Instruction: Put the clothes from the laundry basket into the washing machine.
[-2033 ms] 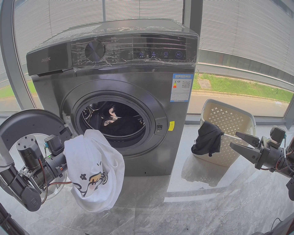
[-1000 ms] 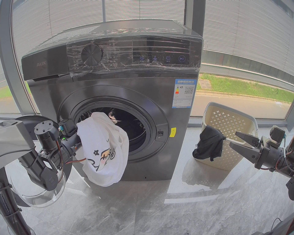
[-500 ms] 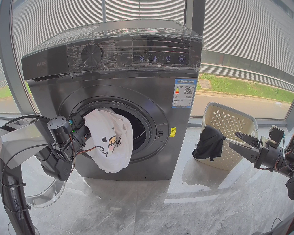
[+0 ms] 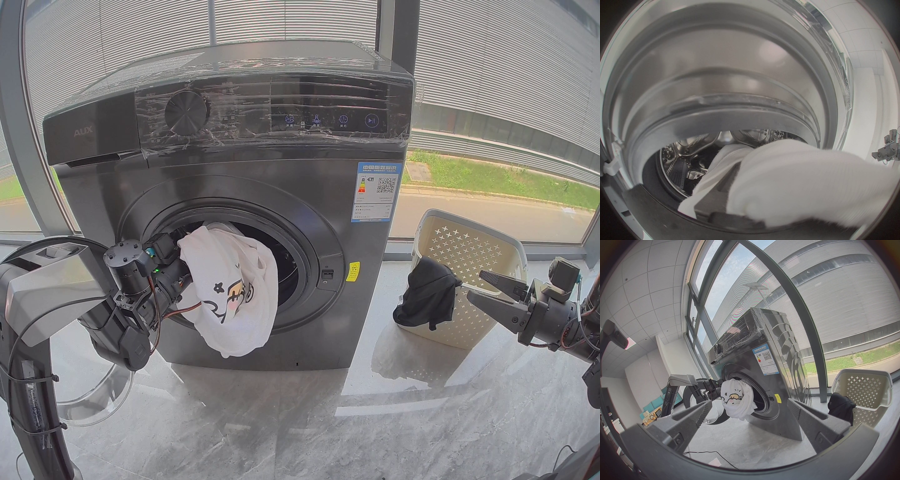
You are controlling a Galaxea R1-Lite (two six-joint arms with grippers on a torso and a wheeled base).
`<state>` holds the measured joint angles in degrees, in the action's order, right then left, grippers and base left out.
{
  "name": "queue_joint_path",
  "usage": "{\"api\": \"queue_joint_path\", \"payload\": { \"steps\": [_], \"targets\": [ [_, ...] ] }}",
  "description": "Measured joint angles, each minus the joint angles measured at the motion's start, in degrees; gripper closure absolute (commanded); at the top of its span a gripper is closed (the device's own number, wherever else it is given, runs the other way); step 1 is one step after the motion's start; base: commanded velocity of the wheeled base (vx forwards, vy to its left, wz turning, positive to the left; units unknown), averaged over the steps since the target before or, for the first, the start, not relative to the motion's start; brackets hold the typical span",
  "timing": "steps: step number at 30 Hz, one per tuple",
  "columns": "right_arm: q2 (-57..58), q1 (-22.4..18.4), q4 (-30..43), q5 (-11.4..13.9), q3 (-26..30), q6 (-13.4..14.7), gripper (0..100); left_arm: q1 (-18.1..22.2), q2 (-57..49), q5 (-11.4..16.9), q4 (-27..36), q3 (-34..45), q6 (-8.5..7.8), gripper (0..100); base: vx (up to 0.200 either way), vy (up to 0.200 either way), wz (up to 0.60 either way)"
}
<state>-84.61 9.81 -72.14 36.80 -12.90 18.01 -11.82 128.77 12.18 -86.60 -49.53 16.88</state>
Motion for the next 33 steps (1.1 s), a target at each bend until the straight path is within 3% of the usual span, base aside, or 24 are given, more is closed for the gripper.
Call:
{"api": "queue_joint_path", "payload": {
  "steps": [6, 12, 23, 33],
  "targets": [
    [0.00, -0.01, 0.00, 0.00, 0.00, 0.00, 0, -0.46, 0.65, 0.11, -0.13, -0.09, -0.39, 100, 0.067, 0.000, 0.00],
    [0.00, -0.01, 0.00, 0.00, -0.11, 0.00, 0, -0.73, 2.32, -0.35, -1.17, 1.00, -2.74, 100, 0.000, 0.000, 0.00],
    [0.00, -0.12, -0.02, 0.00, -0.16, 0.02, 0, -2.01, 5.38, -3.29, -1.17, -2.10, -1.80, 100, 0.000, 0.000, 0.00],
    [0.00, -0.20, 0.00, 0.00, -0.27, 1.06, 0, -2.89, 8.67, -5.05, -0.05, -14.75, -1.15, 100, 0.000, 0.000, 0.00]
  ]
}}
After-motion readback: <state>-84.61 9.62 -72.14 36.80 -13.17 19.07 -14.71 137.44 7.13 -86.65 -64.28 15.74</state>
